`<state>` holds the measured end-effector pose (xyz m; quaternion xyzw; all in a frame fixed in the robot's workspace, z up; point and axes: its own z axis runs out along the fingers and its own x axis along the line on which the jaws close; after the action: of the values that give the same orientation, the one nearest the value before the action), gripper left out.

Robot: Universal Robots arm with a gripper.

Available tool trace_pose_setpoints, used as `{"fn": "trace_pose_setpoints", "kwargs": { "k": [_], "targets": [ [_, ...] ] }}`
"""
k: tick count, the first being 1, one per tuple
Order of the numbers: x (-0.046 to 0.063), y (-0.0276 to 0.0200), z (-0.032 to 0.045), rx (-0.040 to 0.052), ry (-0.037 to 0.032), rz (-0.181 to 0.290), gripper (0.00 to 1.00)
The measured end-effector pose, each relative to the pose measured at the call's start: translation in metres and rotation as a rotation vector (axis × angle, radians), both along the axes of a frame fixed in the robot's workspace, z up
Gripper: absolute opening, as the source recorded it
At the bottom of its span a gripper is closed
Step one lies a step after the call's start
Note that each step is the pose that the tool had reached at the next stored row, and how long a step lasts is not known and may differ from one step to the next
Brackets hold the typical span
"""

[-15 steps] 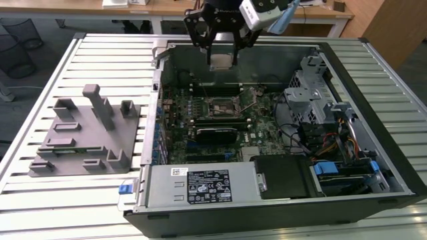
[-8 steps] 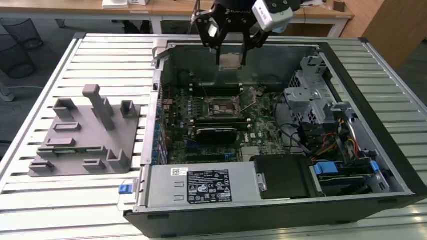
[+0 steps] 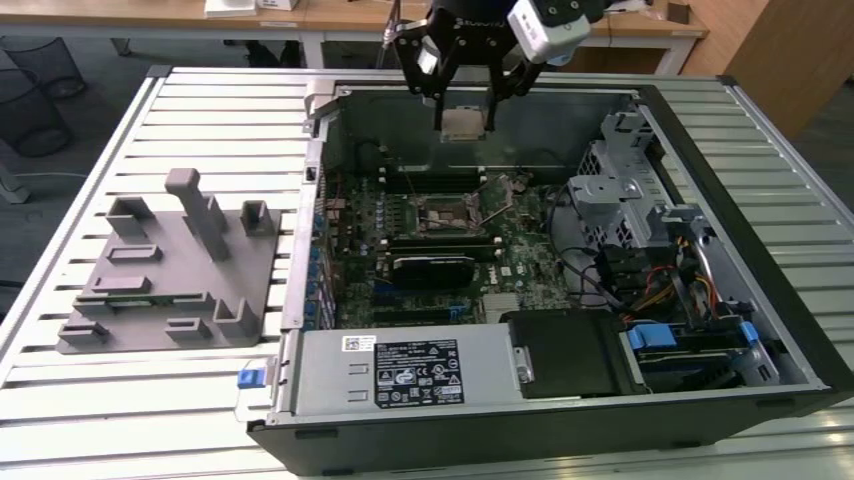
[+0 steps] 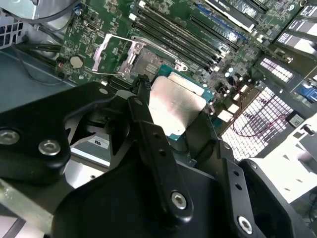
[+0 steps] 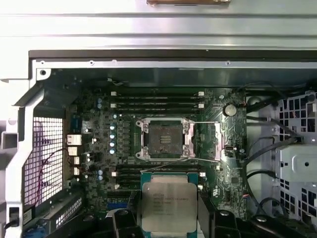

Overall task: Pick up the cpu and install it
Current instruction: 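Place the cpu into insertion slot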

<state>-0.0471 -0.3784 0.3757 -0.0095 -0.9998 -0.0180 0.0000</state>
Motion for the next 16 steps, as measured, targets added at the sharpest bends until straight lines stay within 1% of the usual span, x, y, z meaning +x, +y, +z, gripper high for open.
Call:
{"fn": "trace_pose_setpoints", "kwargs": {
  "k": [2, 4, 16],
  "targets": [
    [0.0001, 0.0006, -0.0001, -0.0001, -0.0001, -0.017, 0.54],
    [0.0, 0.0006, -0.0002, -0.0001, -0.0001, -0.047, 0.54],
    [0.0, 0.0007, -0.0029, 0.0, -0.0002, -0.265, 0.54]
  ]
}}
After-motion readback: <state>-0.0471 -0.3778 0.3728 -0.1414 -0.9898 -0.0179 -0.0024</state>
